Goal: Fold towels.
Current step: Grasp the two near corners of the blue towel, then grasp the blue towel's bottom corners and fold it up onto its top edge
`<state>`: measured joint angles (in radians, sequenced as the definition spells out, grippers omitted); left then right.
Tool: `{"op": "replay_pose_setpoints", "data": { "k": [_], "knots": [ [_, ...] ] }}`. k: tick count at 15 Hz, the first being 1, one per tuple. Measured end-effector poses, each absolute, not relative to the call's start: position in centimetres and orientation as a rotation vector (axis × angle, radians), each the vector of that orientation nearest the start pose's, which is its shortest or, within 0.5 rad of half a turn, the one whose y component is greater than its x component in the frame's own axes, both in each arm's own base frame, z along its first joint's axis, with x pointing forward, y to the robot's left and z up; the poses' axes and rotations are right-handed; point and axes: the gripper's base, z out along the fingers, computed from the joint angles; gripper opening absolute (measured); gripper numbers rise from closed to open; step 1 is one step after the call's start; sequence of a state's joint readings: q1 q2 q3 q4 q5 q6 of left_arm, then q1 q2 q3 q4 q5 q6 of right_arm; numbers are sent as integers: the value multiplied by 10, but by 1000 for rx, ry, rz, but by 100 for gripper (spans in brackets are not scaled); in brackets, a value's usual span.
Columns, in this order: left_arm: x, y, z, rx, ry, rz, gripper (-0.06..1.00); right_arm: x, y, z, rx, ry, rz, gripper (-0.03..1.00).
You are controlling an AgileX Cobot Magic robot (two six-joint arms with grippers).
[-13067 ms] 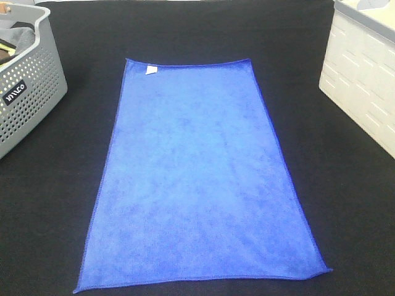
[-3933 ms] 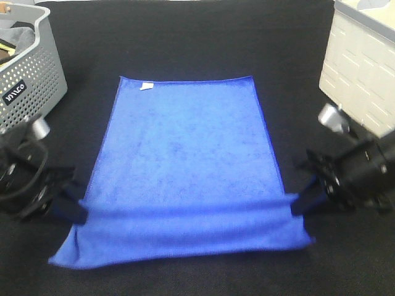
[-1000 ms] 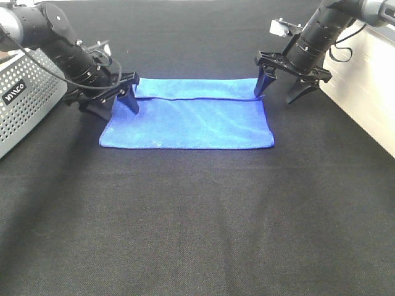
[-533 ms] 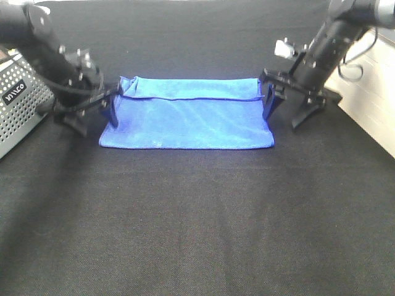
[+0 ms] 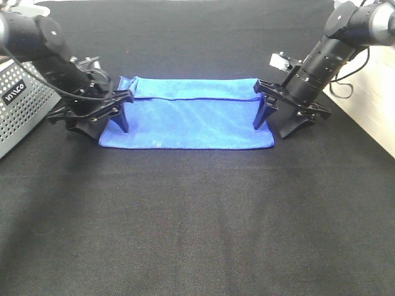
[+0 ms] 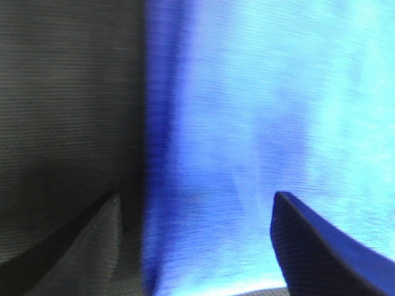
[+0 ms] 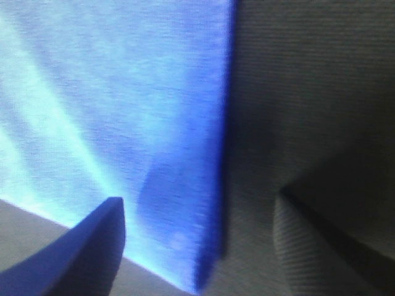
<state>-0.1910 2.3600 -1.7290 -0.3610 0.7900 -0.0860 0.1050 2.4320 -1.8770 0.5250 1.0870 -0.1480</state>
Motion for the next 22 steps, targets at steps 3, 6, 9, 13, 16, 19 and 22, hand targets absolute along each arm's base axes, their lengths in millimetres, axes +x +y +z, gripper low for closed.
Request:
{"op": "replay_pose_setpoints", "data": {
  "k": [3,6,9,13,16,19,22],
  "knots": [
    [463,-121,96,-152,2913,-464,57,473,96,99,3,3018,764,50],
    [461,-122,91,-155,2934,-472,8,473,99,93,22,3022,773,9],
    [459,-122,92,-145,2961,-472,1,472,99,92,22,3040,784,0],
    [445,-121,98,-72,3072,-428,1,456,96,110,16,3059,771,0],
    [420,-116,112,-25,3144,-421,1,424,90,111,43,3118,725,0],
    [394,-112,122,-7,3177,-396,1,394,85,105,89,3142,683,0],
    [386,-110,112,-28,3180,-380,1,388,84,109,89,3120,669,0]
  ]
}}
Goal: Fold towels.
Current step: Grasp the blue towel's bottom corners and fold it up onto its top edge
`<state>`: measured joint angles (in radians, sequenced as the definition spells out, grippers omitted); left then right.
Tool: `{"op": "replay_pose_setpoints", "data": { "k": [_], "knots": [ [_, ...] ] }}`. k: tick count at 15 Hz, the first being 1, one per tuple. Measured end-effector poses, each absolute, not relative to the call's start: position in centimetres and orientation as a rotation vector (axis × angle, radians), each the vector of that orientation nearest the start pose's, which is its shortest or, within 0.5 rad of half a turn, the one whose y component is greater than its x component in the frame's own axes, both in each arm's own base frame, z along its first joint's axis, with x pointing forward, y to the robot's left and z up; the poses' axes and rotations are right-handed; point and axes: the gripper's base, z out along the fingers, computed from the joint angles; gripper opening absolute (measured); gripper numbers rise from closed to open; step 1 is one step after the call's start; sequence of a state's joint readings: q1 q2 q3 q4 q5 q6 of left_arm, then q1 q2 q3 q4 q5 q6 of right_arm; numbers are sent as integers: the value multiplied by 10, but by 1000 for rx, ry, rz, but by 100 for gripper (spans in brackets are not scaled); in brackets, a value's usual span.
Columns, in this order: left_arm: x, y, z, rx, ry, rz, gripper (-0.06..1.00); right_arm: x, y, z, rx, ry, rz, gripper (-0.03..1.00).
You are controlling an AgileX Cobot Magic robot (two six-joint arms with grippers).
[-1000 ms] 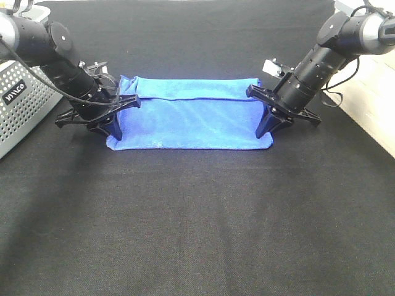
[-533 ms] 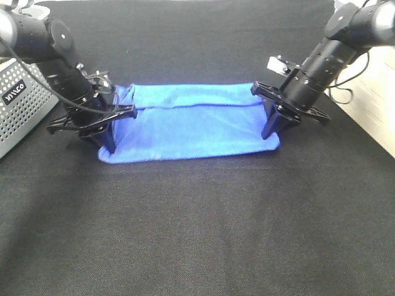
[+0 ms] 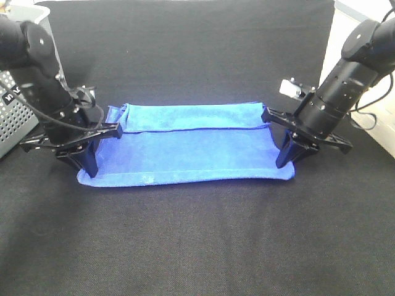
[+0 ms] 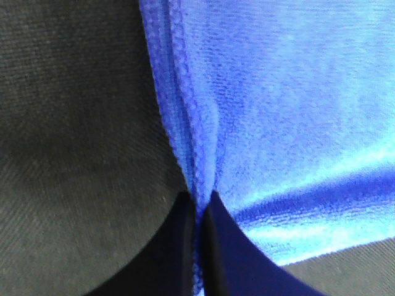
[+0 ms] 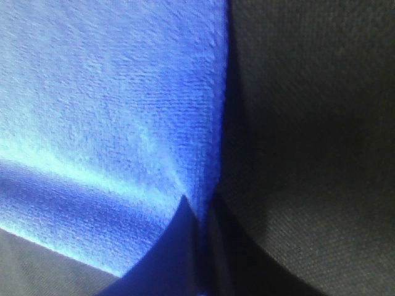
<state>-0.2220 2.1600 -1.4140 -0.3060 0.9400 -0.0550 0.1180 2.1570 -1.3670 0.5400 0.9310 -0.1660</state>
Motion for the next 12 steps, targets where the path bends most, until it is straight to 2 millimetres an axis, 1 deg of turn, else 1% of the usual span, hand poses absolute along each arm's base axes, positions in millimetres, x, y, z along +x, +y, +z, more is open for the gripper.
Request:
{"op": "replay_pose_setpoints", "data": {
  "k": [1,2,4,6,8,10,12],
  "knots": [
    [390,-110,115,-39,3142,-380,1,392,84,113,71,3095,668,0],
    [390,-110,115,-39,3142,-380,1,392,84,113,71,3095,668,0],
    [401,-111,124,-71,3064,-373,1,405,85,122,60,3033,658,0],
    [418,-110,136,-108,2984,-356,1,425,87,129,47,2973,658,0],
    [437,-107,144,-124,2918,-358,1,445,90,128,62,2938,663,0],
    [456,-110,146,-114,2870,-365,1,466,93,131,54,2899,667,0],
    [475,-113,142,-103,2830,-371,1,483,93,127,45,2876,638,0]
  ]
}}
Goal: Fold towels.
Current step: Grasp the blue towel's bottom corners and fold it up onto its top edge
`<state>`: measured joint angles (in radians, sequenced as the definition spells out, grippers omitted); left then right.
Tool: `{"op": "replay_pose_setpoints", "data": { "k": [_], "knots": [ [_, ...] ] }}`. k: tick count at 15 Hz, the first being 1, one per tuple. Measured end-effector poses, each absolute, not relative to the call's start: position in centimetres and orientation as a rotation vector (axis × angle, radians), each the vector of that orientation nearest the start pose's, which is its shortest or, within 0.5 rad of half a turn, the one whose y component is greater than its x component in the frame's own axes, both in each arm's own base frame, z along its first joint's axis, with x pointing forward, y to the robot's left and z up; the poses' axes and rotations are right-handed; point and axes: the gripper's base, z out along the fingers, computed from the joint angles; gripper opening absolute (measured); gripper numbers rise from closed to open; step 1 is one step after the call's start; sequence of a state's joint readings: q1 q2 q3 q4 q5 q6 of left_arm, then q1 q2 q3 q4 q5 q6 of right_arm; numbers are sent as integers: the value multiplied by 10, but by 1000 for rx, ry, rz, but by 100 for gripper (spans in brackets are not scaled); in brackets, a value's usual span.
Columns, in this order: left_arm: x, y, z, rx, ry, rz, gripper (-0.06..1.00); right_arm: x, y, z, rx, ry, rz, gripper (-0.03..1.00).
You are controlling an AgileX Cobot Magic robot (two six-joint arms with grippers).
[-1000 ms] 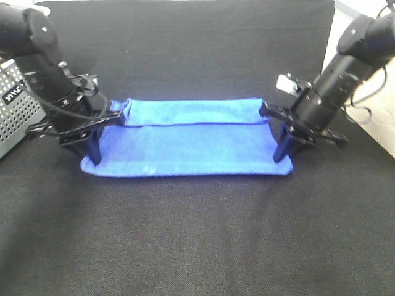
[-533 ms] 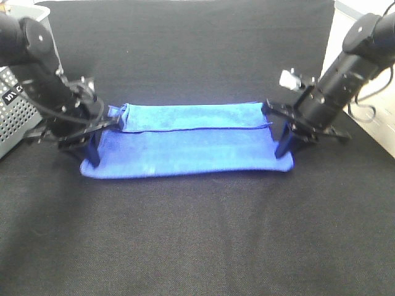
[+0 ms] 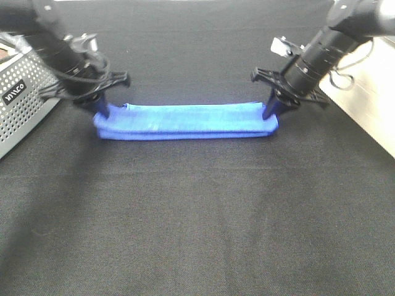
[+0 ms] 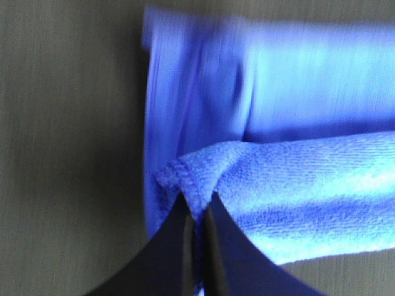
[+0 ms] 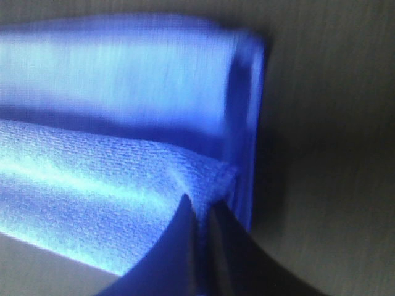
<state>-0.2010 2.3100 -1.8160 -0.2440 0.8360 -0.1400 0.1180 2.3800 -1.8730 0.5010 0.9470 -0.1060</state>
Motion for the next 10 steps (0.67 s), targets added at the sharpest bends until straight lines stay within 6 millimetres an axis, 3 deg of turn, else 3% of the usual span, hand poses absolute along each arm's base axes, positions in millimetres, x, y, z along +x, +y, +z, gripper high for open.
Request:
{"op": "replay_pose_setpoints", "data": {
  "k": [3,6,7,10],
  "knots": [
    [496,-117,132,-100,2779,-377,1,507,94,118,39,2837,602,0],
    [500,-118,112,-112,2795,-373,7,511,94,105,52,2847,600,3],
    [500,-118,112,-112,2789,-374,16,511,94,105,53,2846,600,13],
    [498,-117,113,-104,2820,-367,58,509,94,111,51,2859,618,70]
  ]
}}
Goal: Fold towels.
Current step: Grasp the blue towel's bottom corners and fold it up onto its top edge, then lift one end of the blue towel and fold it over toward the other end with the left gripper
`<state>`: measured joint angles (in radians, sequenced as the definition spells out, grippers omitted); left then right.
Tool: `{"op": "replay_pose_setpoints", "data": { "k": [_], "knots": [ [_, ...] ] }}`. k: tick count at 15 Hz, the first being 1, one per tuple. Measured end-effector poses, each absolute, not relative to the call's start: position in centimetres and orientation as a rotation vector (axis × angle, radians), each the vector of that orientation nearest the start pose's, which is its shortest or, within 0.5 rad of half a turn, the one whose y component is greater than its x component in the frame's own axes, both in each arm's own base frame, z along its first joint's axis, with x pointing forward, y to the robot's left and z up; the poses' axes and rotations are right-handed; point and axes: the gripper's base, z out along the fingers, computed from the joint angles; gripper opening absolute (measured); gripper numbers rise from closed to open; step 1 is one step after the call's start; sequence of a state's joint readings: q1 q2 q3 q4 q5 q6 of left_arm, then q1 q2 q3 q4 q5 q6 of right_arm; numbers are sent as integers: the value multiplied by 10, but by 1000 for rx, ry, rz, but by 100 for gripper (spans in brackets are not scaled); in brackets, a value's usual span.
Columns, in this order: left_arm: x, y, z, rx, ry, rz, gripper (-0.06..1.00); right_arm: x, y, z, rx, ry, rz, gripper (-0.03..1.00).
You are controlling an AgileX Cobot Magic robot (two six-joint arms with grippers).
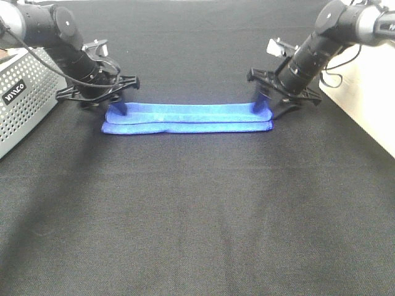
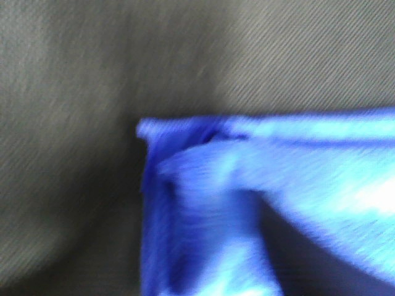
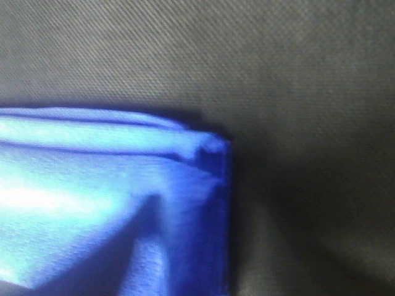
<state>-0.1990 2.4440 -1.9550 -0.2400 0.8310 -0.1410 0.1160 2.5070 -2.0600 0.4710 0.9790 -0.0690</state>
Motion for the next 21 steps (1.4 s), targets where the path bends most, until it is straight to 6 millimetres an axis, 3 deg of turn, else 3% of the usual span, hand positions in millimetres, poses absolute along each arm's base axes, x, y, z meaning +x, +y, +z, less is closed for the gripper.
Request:
{"op": "replay_pose_setpoints", "data": {
  "k": [1,3,5,9,12,16,17,18,21],
  "knots": [
    [497,-116,115,-88,2842,-350,73,508,94,117,42,2860,619,78],
    [496,-114,119,-69,2883,-318,83,506,93,130,13,2862,604,82],
    [495,-113,120,-69,2897,-300,84,504,92,141,-7,2861,596,83],
    [499,-121,107,-162,2865,-436,84,503,92,141,-14,2867,588,83],
    [502,-124,102,-204,2844,-489,70,503,92,141,-14,2867,586,83],
    [502,-123,97,-200,2851,-475,19,503,91,141,-18,2868,577,83],
    [502,-123,97,-200,2851,-475,19,503,91,141,-18,2868,577,83],
    [502,-123,98,-184,2851,-457,9,503,91,141,-19,2869,574,83],
    [502,-117,112,-98,2854,-314,7,502,91,140,-25,2887,579,83]
  ]
}}
